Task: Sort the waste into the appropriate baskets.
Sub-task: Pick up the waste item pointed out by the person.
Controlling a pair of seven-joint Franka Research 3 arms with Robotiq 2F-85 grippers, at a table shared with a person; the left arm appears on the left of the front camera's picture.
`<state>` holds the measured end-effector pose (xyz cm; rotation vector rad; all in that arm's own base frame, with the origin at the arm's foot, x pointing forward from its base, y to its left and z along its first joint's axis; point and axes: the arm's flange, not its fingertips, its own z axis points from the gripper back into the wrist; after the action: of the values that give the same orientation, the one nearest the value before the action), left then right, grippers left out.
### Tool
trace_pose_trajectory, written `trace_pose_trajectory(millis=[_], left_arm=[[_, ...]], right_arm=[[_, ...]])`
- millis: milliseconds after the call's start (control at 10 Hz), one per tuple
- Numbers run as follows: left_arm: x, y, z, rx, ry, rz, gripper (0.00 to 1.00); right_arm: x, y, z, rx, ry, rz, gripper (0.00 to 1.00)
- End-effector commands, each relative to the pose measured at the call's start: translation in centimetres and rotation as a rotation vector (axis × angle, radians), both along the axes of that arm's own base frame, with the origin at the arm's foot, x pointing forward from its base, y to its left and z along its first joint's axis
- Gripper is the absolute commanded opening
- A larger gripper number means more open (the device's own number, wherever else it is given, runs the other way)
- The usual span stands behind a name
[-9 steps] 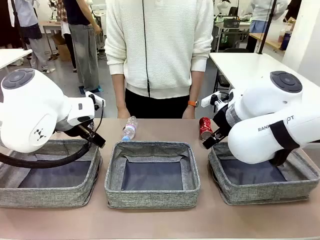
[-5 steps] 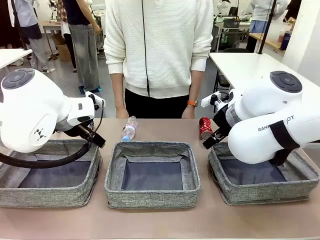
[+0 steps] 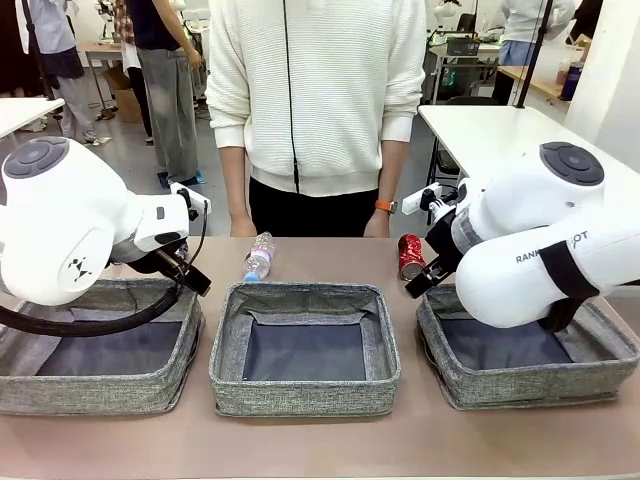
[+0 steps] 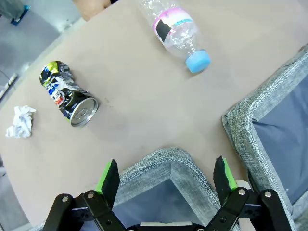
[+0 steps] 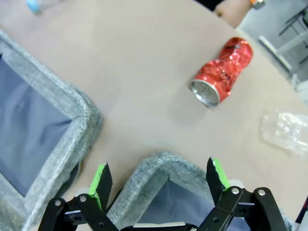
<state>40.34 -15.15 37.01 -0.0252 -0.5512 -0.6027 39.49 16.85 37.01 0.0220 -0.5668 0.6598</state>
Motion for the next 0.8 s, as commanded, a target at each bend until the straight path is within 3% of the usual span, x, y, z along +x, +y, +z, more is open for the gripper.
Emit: trace_pose_trajectory(millis=[0,100,200,300,400,500,600,700], left_arm=[[0.0,0.0,0.0,0.0,0.0,-0.001,1.0],[0.0,0.0,0.0,0.0,0.0,-0.001,1.0],[0.0,0.0,0.0,0.0,0.0,0.0,1.0],[-2.5,0.6,5.9,-0.007,-0.072,-0.016,1.0],[-6.9,0.5,11.8,0.013,-0.09,-0.026,1.0],[-11.2,1.0,15.4,-0.007,-0.221,-0.021,1.0],[-13.0,1.3,16.3,-0.017,-0.277,0.075,1.0],[-3.6,-0.6,11.3,-0.01,-0.138,-0.031,1.0]], right_arm=[[0.0,0.0,0.0,0.001,0.0,0.0,1.0],[0.0,0.0,0.0,0.0,0.0,0.0,1.0],[-0.9,0.2,2.7,-0.053,0.017,0.05,1.0],[-2.9,-0.8,7.5,-0.017,-0.042,0.051,1.0],[-6.6,-2.6,12.5,0.005,-0.139,0.04,1.0],[-10.3,-4.2,15.5,-0.003,-0.24,0.002,1.0],[-12.1,-5.1,15.8,-0.048,-0.27,-0.039,1.0],[-3.9,-1.2,12.5,0.011,-0.151,0.015,1.0]])
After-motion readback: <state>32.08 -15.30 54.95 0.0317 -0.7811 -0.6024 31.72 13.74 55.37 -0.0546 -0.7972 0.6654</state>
